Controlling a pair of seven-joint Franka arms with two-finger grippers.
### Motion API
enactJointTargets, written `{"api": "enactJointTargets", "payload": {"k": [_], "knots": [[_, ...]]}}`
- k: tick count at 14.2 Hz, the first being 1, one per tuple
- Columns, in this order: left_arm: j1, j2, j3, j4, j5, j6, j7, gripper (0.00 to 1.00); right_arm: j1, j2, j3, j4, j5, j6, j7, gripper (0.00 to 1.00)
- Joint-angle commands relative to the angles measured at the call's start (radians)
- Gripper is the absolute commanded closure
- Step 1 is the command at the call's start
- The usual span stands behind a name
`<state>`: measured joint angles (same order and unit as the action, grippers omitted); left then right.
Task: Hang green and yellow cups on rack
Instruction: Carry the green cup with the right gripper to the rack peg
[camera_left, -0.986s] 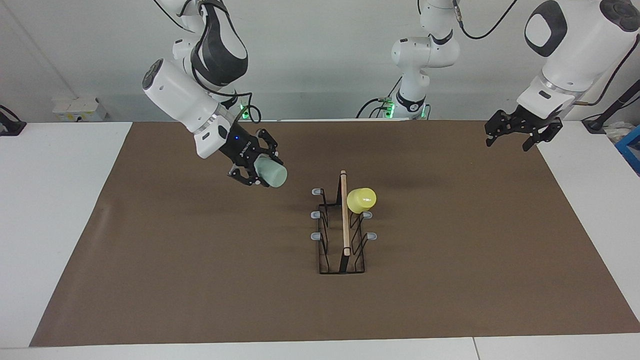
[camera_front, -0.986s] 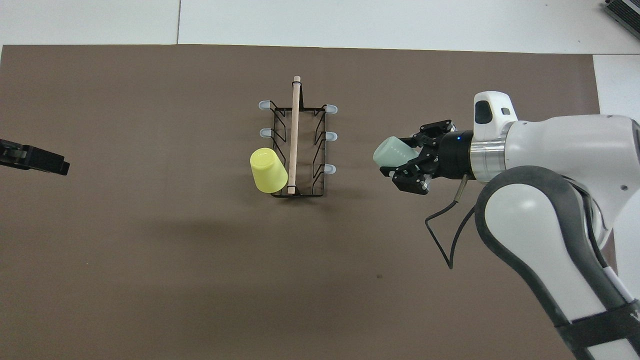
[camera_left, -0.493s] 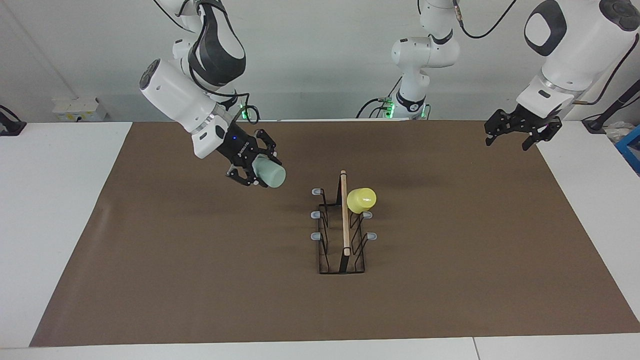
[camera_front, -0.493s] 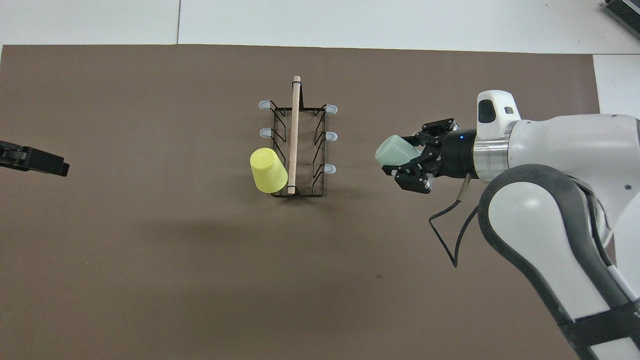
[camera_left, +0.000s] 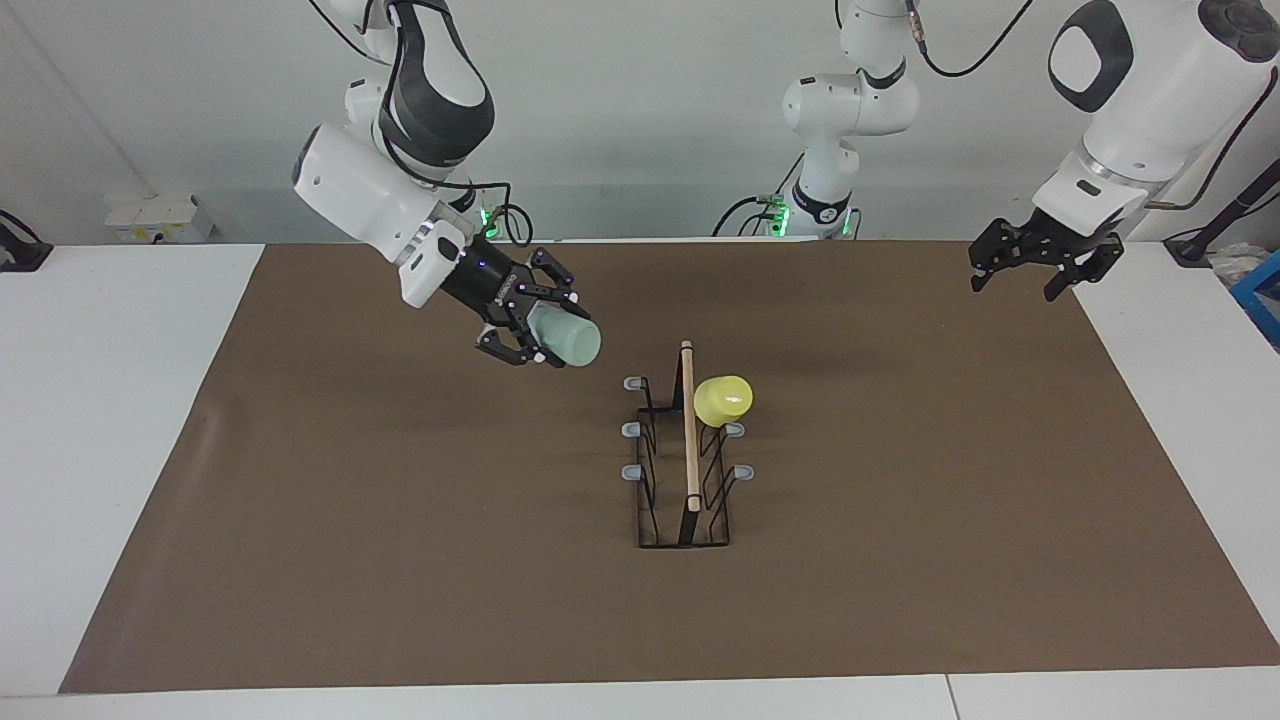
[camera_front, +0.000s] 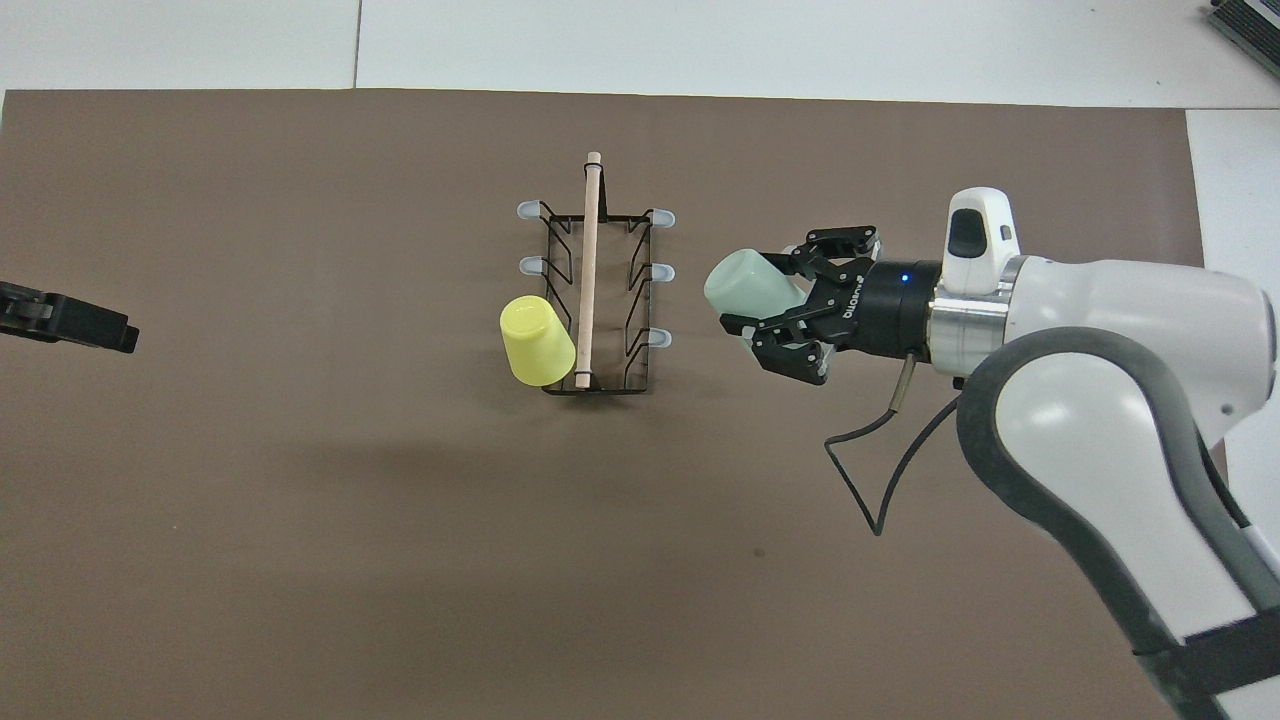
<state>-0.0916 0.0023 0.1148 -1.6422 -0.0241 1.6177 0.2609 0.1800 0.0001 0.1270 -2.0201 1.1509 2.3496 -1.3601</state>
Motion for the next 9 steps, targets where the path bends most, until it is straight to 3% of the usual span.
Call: {"api": "enactJointTargets", "payload": {"k": [1,4,7,9], "knots": [[0.0,-0.03,0.0,-0.033,0.004,0.01,0.001,0.0,0.062,-0.055,0.002,-0.072,0.203,0.109,-0.115,1.0],[0.0,-0.03,0.0,-0.033,0.003,0.01,0.001,0.0,0.131,-0.072,0.002,-0.118,0.387,0.196,-0.221,0.98],[0.0,-0.03,0.0,-0.033,0.004,0.01,0.0,0.0,0.222,-0.043,0.002,-0.124,0.758,0.287,-0.462,0.97],[0.0,-0.03,0.0,-0.033,0.004,0.01,0.001,0.0,0.222,-0.035,0.002,-0.127,0.791,0.287,-0.534,0.95]]}}
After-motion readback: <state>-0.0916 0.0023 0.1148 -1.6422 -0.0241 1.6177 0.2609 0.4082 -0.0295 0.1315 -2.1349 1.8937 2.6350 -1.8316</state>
